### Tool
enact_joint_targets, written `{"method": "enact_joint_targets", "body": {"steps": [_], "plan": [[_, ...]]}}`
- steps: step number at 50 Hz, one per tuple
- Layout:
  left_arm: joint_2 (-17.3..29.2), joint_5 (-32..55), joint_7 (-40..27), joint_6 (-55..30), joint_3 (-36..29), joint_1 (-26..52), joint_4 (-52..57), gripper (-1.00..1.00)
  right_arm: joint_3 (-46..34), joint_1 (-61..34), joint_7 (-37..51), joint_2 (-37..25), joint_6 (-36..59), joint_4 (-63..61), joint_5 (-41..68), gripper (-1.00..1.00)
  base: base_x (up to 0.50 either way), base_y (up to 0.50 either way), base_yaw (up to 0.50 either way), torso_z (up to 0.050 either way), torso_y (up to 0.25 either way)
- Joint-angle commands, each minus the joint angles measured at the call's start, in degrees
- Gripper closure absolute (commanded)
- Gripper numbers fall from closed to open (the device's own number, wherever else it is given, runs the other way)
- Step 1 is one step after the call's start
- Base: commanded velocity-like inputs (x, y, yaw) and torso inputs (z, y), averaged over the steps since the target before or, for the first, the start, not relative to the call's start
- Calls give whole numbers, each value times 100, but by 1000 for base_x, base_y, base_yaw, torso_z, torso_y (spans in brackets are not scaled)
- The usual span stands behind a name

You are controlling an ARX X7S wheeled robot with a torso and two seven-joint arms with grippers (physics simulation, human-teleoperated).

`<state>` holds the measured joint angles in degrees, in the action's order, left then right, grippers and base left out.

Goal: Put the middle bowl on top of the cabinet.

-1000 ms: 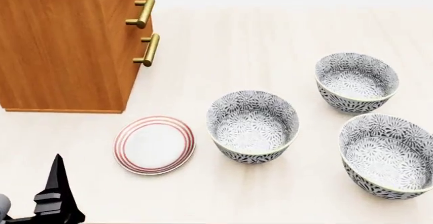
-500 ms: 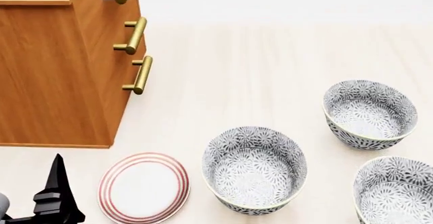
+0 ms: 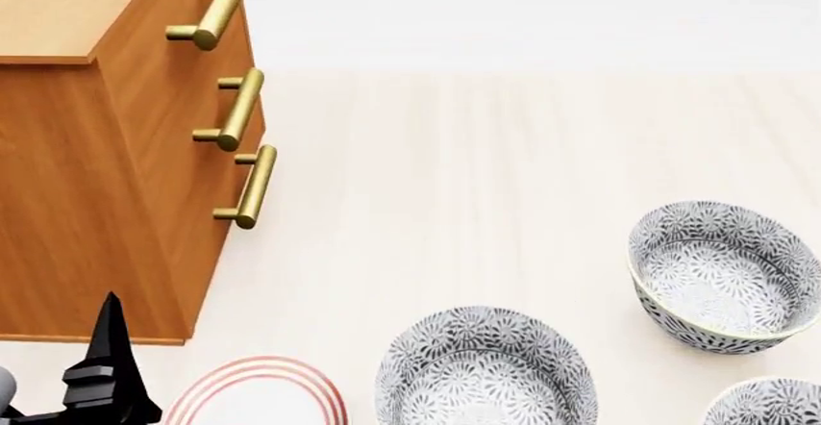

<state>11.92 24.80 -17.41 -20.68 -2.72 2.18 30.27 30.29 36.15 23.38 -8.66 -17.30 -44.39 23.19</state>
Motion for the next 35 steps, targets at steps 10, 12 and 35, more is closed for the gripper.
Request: {"method": "enact_joint_targets", "body": {"steps": [10,12,35], "plan": [[-21,2,-44,70,50,40,-123,-100,109,-44,-110,87,-125,188,-111,-100,0,0,0,0,0],[-18,18,-72,70,46,39,-125,-100,103,-42,-97,81,-110,174,-116,-100,0,0,0,0,0],[-638,1594,-1066,-2033,-373,1232,424,-100,190,53,-113,57,-276,311,-55,-100,0,0,0,0,0]]}}
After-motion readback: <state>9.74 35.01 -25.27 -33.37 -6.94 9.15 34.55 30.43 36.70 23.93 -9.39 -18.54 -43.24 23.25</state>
